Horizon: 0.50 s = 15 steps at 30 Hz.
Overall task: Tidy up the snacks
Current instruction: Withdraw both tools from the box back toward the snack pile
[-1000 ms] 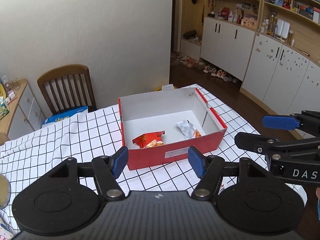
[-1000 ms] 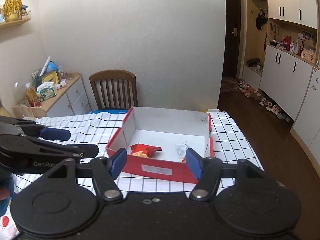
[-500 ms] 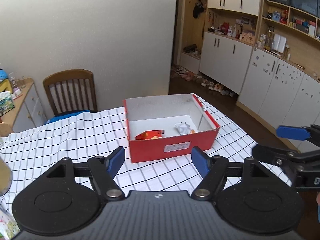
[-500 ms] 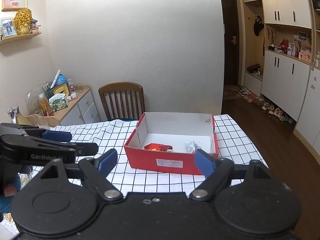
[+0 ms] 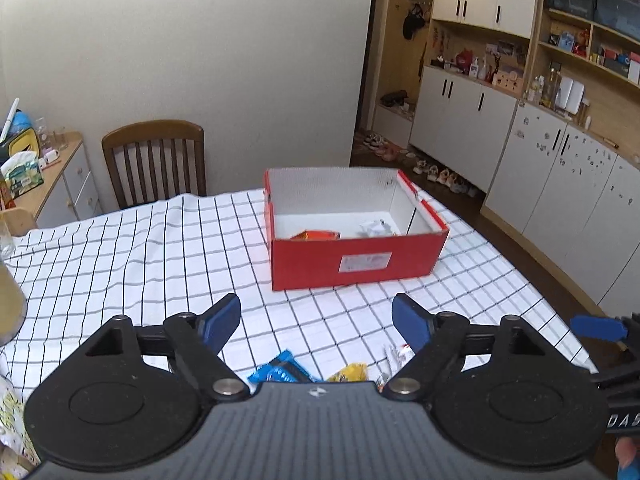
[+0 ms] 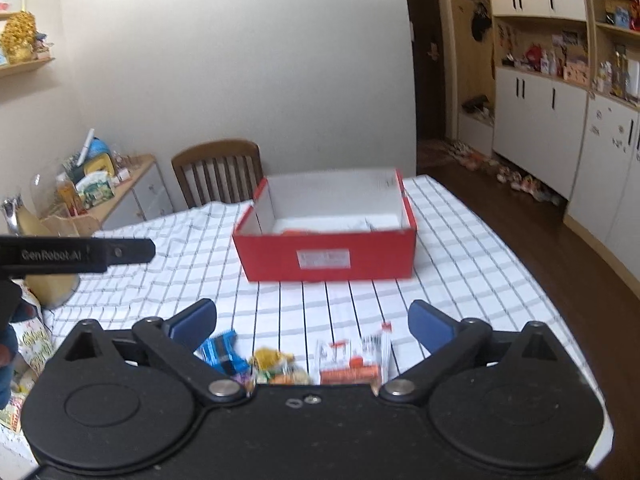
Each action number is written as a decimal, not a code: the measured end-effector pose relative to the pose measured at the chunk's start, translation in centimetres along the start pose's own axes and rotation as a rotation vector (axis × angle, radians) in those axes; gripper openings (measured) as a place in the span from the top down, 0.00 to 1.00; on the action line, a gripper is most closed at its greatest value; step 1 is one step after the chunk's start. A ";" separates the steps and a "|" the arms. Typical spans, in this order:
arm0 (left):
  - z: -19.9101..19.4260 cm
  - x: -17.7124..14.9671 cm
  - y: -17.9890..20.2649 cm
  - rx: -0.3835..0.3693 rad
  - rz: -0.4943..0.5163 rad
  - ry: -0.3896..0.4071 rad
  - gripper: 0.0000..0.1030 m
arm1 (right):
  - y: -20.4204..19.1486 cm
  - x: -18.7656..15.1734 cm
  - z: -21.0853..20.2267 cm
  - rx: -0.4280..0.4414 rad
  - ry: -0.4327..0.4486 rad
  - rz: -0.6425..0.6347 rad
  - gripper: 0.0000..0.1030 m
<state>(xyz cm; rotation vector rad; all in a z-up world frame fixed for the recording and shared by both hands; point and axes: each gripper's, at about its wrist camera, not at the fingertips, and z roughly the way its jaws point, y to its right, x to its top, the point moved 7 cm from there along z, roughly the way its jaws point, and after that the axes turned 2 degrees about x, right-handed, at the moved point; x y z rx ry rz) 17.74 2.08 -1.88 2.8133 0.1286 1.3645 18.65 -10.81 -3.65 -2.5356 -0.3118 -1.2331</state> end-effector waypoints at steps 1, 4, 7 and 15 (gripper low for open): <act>0.1 -0.3 -0.1 0.005 0.000 -0.005 0.18 | -0.1 -0.7 0.2 -0.008 -0.012 0.004 0.01; 0.9 -1.3 0.0 -0.002 0.011 -0.040 0.18 | -0.2 -2.3 0.6 -0.022 -0.057 0.021 0.01; 2.1 -2.5 -0.2 0.000 0.002 -0.088 0.18 | 0.0 -4.2 1.2 -0.043 -0.106 0.064 0.01; 6.4 -4.8 -2.1 0.072 -0.048 -0.198 0.18 | 0.9 -7.7 3.2 -0.105 -0.221 0.198 0.01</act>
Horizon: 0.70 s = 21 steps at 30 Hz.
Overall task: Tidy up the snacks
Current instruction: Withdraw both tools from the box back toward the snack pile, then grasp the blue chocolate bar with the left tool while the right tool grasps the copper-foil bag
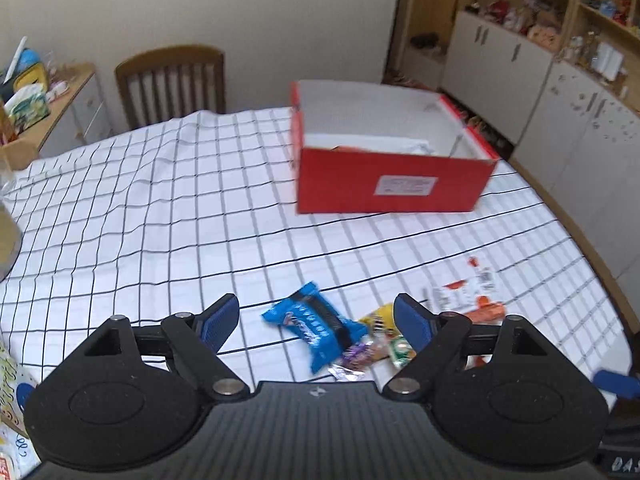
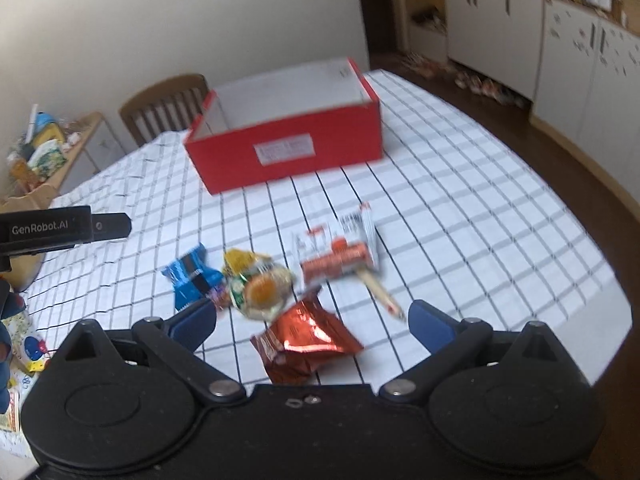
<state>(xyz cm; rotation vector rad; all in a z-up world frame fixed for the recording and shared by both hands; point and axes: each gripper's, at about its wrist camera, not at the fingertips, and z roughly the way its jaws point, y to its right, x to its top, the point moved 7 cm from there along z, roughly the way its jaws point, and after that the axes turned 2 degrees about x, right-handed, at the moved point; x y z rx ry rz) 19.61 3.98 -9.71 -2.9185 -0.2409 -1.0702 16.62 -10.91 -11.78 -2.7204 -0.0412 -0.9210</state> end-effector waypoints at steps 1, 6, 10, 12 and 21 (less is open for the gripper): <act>0.5 0.0 -0.1 0.015 0.004 -0.004 0.18 | 0.1 -0.2 0.4 -0.012 -0.011 0.013 0.01; 3.9 -0.1 -0.7 0.037 -0.028 -0.078 0.18 | 0.1 -0.8 1.8 -0.055 -0.032 0.050 0.01; 6.7 -0.4 -1.2 0.045 -0.085 -0.158 0.18 | 0.2 -0.8 3.0 -0.067 -0.052 0.109 0.01; 7.9 -0.5 -1.3 0.041 -0.110 -0.187 0.18 | 0.4 -0.9 3.7 -0.085 -0.054 0.135 0.01; 12.4 -0.7 -2.0 0.063 -0.211 -0.295 0.18 | 0.5 -1.5 6.3 -0.104 -0.122 0.212 0.03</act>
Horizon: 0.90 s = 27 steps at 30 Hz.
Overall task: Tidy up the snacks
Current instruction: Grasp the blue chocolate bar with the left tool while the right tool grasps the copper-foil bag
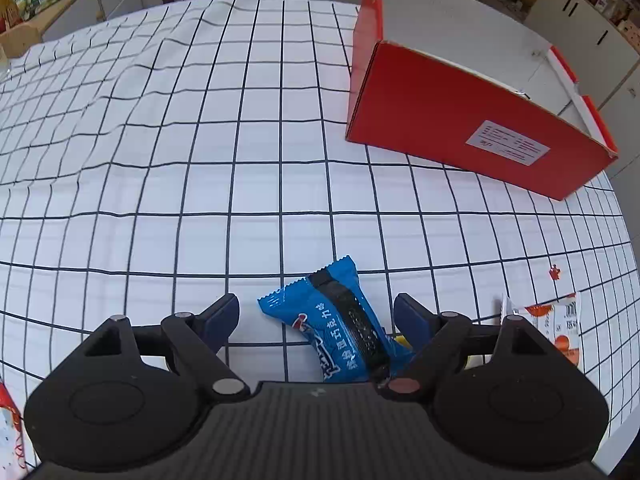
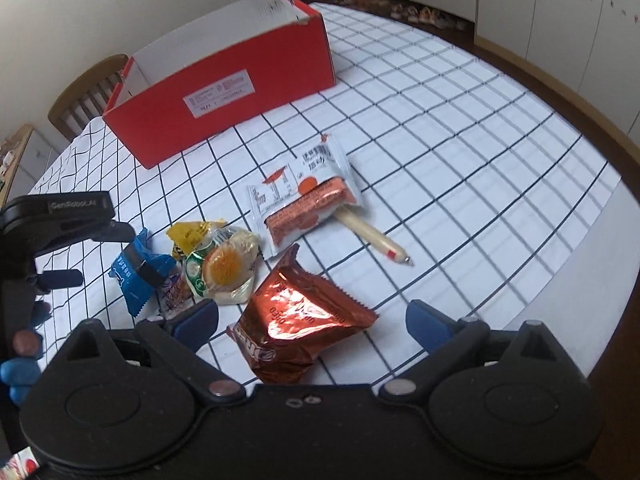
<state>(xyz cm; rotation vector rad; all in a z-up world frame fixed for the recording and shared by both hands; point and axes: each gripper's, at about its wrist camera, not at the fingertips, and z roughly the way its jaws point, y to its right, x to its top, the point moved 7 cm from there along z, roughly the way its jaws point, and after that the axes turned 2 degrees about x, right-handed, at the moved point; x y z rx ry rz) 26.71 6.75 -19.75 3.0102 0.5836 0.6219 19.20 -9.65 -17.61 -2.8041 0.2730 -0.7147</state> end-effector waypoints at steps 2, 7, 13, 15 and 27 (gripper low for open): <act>0.7 0.2 0.1 0.004 -0.003 -0.010 0.18 | 0.1 0.1 0.4 -0.001 -0.009 0.023 0.04; 2.0 0.1 0.3 0.007 -0.017 -0.041 0.18 | 0.2 0.1 1.8 0.000 -0.057 0.070 0.06; 3.0 0.0 0.4 0.009 -0.025 -0.063 0.18 | 0.4 0.0 3.1 -0.007 -0.098 0.097 0.13; 3.3 -0.2 0.4 0.006 -0.035 -0.075 0.18 | 0.2 -0.1 3.5 -0.004 -0.106 0.099 0.16; 2.8 -0.5 0.1 0.008 -0.065 -0.084 0.35 | -0.2 0.0 4.2 -0.002 -0.118 0.078 0.28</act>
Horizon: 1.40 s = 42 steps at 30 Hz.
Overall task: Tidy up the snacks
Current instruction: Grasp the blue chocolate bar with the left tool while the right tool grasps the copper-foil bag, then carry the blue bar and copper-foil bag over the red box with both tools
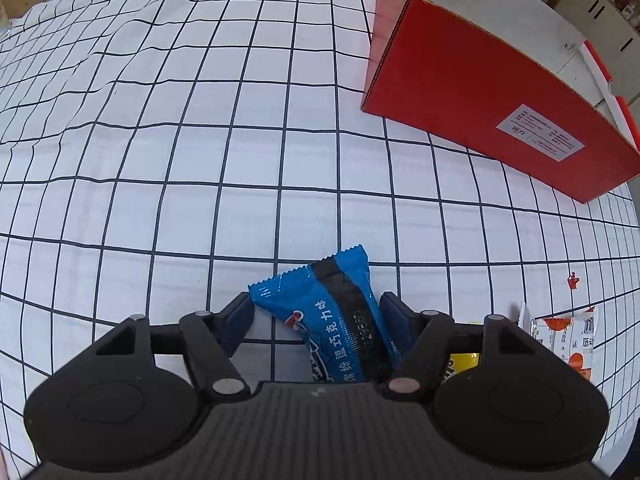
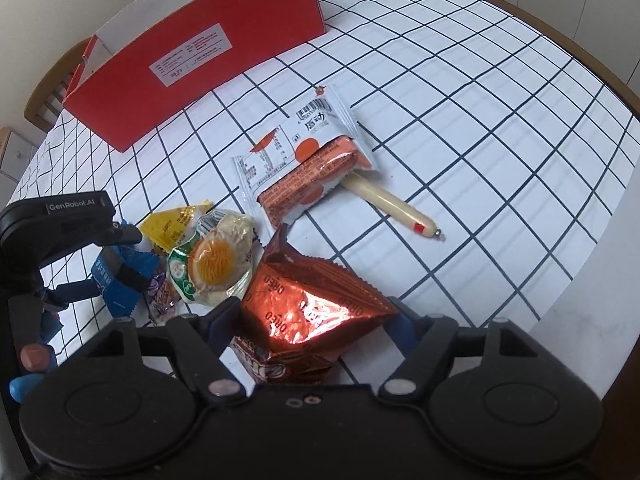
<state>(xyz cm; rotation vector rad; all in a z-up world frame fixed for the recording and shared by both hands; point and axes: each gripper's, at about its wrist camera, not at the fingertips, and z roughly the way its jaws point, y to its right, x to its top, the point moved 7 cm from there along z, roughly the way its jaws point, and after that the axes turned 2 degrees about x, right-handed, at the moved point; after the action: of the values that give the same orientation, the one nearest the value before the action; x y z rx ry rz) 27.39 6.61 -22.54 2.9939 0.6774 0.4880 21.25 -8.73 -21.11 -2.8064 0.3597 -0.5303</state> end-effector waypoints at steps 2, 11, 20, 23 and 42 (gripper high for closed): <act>-0.1 0.0 0.1 0.006 0.004 -0.001 0.41 | -0.1 0.0 -0.1 0.007 0.001 -0.011 0.35; -1.0 -0.5 -0.1 -0.011 0.039 0.014 0.65 | 0.2 -0.2 -0.9 0.005 0.017 -0.061 0.44; -3.2 -1.4 -1.8 -0.026 0.031 0.033 0.66 | 0.6 0.0 -2.8 0.035 0.050 -0.081 0.54; -4.5 -1.6 -2.2 -0.039 0.028 0.046 0.66 | 0.5 0.2 -3.9 0.048 0.070 -0.104 0.54; -12.4 -3.7 -0.4 -0.176 0.071 0.118 0.66 | -1.6 3.1 -11.8 0.147 0.203 -0.261 0.54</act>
<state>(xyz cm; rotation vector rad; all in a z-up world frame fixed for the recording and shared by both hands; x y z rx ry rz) 20.21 4.91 -11.86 2.8488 0.5061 0.6945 19.84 -10.57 -8.98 -2.6766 -0.0099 -0.8654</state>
